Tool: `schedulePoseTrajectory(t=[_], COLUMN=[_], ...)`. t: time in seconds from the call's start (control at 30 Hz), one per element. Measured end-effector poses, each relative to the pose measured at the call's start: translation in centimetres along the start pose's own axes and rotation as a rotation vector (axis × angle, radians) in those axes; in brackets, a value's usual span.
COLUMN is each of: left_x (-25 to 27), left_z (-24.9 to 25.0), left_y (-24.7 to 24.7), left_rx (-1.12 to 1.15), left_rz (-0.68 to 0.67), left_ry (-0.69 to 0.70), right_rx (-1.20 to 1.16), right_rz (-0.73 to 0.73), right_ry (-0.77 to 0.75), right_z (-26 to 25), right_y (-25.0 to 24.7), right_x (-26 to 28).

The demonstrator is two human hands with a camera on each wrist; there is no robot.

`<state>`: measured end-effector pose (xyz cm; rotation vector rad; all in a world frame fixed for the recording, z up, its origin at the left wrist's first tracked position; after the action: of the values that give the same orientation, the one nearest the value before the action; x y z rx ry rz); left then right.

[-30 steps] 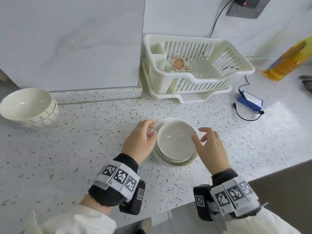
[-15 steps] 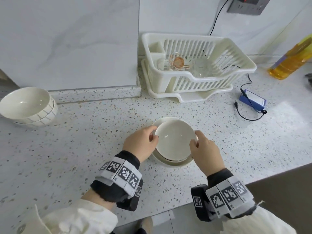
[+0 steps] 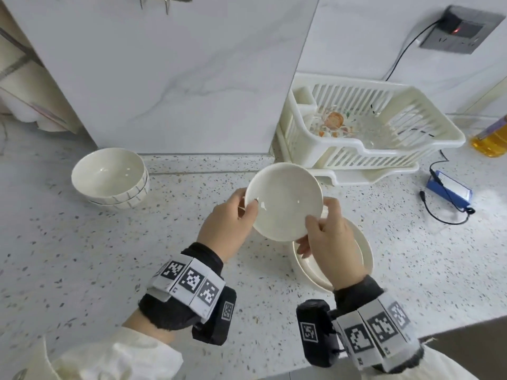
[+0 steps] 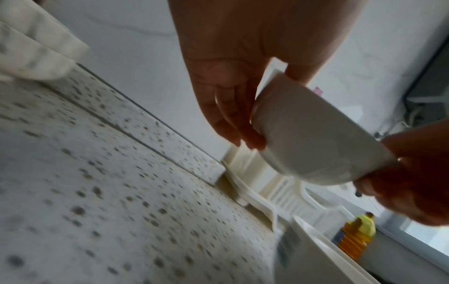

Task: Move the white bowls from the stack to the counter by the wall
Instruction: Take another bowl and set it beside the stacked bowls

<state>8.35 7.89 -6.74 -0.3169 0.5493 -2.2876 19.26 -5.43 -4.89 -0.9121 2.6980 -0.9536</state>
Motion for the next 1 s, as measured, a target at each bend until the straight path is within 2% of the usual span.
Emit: schedulePoseTrajectory(t=[0.17,0.27,0.43,0.7,1.0], left_x=[-1.0,-1.6,-2.6,-3.9,-4.4], left_z=[-4.4,-6.9,-9.7,-11.1,-11.0], left_y=[-5.6,-8.9,-13.8,-14.0,-14.2], left_rx=[0.015,-0.038,-0.246,-0.346,-0.351], left_rz=[0.064,0.118,0.206,0.081,0.094], left_ry=[-0.049,-0.032,0.021,0.067,0.085], right_rx=[-0.216,-0.318,-0.338,-0.292,-0.301], right_rz=[-0.175,-0.257,-0.26,-0.191,-0.159], right_ry=[0.16,0.271,0.366,0.411,0.408], right_z=[-1.7,-2.3,-2.9,-2.8,-3.0], right_y=[8.2,13.2,18.9,20.9,21.4], right_x=[-1.4,-2.1,-3.6,-4.8,-5.5])
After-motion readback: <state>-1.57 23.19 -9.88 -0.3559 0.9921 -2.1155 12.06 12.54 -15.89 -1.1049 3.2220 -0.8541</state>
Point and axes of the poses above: each hand's wrist, its own x-axis away from the middle knuckle, its own y-axis out of the palm, z = x × y, the point moved 9 cm from there along -x, towards the middle knuckle, and after that the axes turned 3 degrees about z, right-handed, at the moved point
